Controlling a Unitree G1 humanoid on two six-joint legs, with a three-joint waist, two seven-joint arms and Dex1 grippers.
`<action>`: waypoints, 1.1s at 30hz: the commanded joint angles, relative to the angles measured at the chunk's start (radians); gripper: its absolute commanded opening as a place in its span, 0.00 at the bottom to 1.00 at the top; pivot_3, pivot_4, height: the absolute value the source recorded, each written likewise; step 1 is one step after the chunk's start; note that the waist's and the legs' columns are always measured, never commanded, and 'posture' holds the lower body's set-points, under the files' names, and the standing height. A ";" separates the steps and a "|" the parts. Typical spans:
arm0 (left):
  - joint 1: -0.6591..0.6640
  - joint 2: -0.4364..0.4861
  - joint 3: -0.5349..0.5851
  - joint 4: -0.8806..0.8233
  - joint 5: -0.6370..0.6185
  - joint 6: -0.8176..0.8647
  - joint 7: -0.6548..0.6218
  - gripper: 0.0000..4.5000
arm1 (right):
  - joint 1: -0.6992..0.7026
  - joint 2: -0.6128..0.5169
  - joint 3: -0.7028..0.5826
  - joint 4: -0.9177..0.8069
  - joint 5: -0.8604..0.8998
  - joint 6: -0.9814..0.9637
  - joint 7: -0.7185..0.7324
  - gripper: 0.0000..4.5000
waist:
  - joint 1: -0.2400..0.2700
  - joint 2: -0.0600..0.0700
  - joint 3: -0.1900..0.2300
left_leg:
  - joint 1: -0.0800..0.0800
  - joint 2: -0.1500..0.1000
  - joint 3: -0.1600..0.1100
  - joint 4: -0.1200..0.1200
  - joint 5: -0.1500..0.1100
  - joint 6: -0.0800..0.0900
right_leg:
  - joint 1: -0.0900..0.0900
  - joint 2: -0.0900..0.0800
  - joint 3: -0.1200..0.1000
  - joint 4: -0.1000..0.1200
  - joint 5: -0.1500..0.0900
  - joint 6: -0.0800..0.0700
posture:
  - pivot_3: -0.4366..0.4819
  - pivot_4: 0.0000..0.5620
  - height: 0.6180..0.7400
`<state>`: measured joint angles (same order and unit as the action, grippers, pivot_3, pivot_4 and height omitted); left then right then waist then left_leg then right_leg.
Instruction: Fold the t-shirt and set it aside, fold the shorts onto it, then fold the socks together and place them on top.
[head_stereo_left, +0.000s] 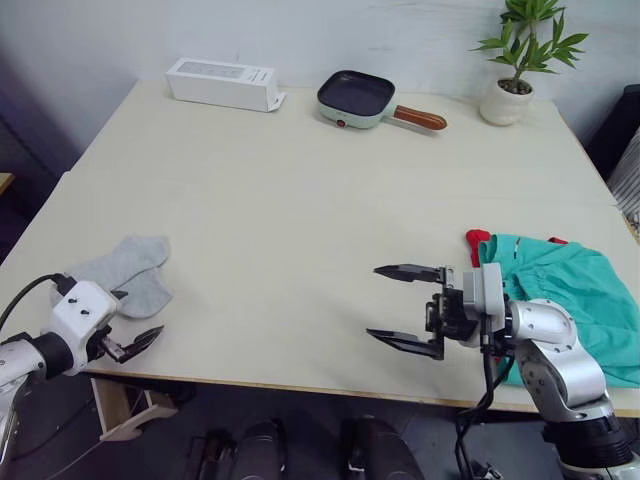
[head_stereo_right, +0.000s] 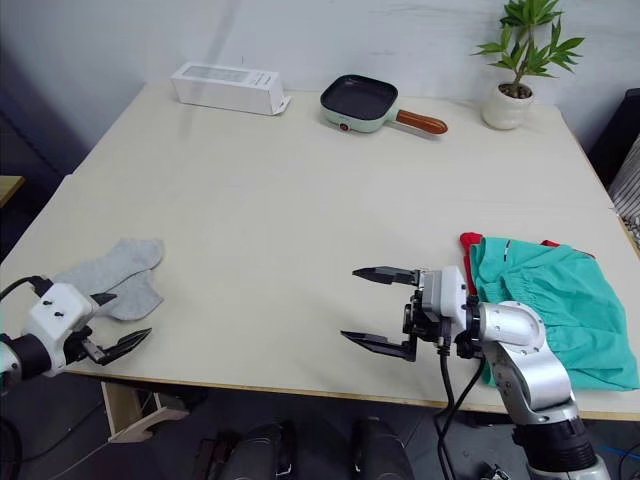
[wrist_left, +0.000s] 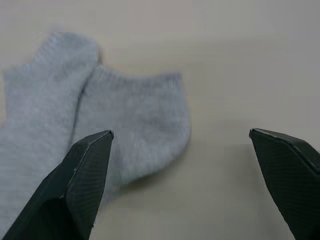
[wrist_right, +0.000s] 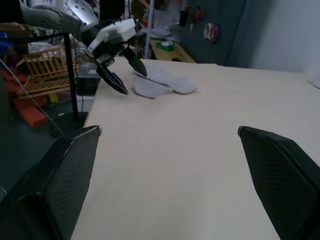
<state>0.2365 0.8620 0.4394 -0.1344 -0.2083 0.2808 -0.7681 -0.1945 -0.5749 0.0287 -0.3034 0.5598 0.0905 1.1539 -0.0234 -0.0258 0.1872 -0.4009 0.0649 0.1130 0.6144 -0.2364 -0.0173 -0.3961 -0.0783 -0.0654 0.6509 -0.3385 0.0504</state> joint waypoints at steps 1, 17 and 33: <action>-0.045 0.028 -0.046 0.064 0.045 -0.012 0.001 1.00 | -0.025 0.003 -0.006 -0.009 0.010 0.007 -0.004 1.00 | 0.003 0.000 0.000 | 0.000 0.000 0.000 0.000 -0.001 -0.001 | 0.000 0.000 0.000 0.000 0.000 0.000 | 0.48 0.27 1.00; -0.277 0.016 -0.174 0.354 -0.006 -0.095 -0.165 0.01 | 0.016 -0.032 -0.068 -0.006 0.004 0.013 -0.043 1.00 | -0.003 0.005 -0.003 | 0.007 0.000 0.002 -0.001 0.000 0.000 | 0.004 0.000 0.001 0.003 0.000 -0.001 | 0.48 0.27 1.00; -0.603 -0.325 -0.686 -0.176 0.016 0.285 0.010 0.01 | 0.203 -0.129 -0.188 0.073 -0.046 -0.045 -0.012 1.00 | 0.017 0.001 -0.002 | 0.003 0.000 0.005 0.002 0.003 0.004 | 0.002 0.006 0.004 0.002 0.002 0.003 | 0.48 0.27 1.00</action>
<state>-0.3535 0.5547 -0.2014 -0.3187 -0.2181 0.5725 -0.7784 0.0115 -0.6966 -0.1334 -0.2234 0.5145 0.0657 1.1443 -0.0068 -0.0244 0.1851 -0.3977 0.0652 0.1179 0.6170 -0.2328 -0.0136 -0.3944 -0.0709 -0.0606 0.6532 -0.3366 0.0533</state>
